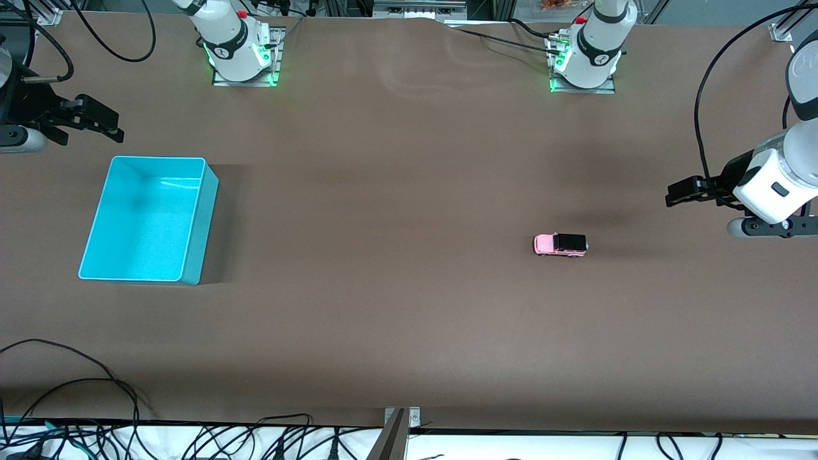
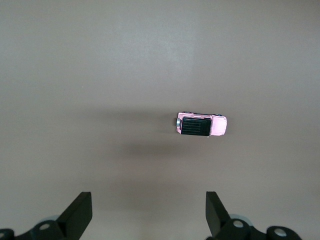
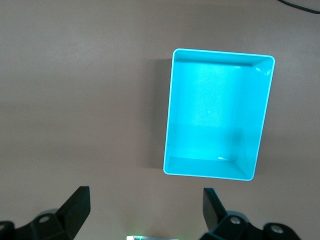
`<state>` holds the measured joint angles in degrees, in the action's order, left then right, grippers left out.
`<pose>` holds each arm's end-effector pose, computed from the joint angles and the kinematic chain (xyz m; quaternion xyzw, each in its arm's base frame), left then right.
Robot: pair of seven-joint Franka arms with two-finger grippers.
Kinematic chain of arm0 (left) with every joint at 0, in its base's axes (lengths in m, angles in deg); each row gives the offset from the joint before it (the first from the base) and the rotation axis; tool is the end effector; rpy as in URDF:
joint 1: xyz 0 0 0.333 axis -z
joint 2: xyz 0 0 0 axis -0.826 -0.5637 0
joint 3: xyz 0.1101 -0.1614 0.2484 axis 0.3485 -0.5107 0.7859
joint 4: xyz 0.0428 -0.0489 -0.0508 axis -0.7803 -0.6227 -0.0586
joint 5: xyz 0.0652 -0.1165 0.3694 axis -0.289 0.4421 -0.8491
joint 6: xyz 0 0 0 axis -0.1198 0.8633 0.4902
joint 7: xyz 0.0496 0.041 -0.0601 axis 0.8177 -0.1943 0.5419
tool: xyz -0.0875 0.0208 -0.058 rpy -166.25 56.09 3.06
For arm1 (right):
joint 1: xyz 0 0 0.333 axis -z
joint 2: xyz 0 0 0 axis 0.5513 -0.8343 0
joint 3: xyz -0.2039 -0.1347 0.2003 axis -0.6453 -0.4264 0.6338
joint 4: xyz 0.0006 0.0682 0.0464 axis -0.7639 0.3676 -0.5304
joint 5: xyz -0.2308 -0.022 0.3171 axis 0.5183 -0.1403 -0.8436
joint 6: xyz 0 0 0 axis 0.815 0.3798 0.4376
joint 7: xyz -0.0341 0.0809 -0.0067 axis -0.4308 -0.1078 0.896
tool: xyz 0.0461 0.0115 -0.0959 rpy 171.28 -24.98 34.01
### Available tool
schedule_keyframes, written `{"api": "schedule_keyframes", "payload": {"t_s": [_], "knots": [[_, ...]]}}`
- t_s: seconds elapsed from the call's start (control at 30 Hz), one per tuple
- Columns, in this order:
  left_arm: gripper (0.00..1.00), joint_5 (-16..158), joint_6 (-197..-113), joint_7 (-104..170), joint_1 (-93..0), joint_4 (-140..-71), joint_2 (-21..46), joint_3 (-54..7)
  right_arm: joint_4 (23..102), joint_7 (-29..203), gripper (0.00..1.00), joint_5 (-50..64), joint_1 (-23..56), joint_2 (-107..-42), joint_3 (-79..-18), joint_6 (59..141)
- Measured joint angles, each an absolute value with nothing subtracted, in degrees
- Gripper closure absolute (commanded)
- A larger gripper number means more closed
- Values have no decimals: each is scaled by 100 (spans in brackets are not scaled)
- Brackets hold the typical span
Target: Wind and store pink jeep toy
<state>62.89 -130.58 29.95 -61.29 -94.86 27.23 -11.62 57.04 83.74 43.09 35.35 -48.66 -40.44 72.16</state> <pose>0.6067 -0.0030 0.5289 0.9974 0.0253 -0.0648 0.0177 0.5382 0.0120 0.6153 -0.9992 -0.0255 0.0298 0.0104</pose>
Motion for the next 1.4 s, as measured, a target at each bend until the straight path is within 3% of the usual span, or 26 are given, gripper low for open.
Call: {"api": "schedule_keyframes", "payload": {"t_s": [1.4], "knots": [[0,6289,-13062,2995,-6126,-9486,2722,-1163,5295,8368,0,4352,3489,-4879,-4011,7256]]}}
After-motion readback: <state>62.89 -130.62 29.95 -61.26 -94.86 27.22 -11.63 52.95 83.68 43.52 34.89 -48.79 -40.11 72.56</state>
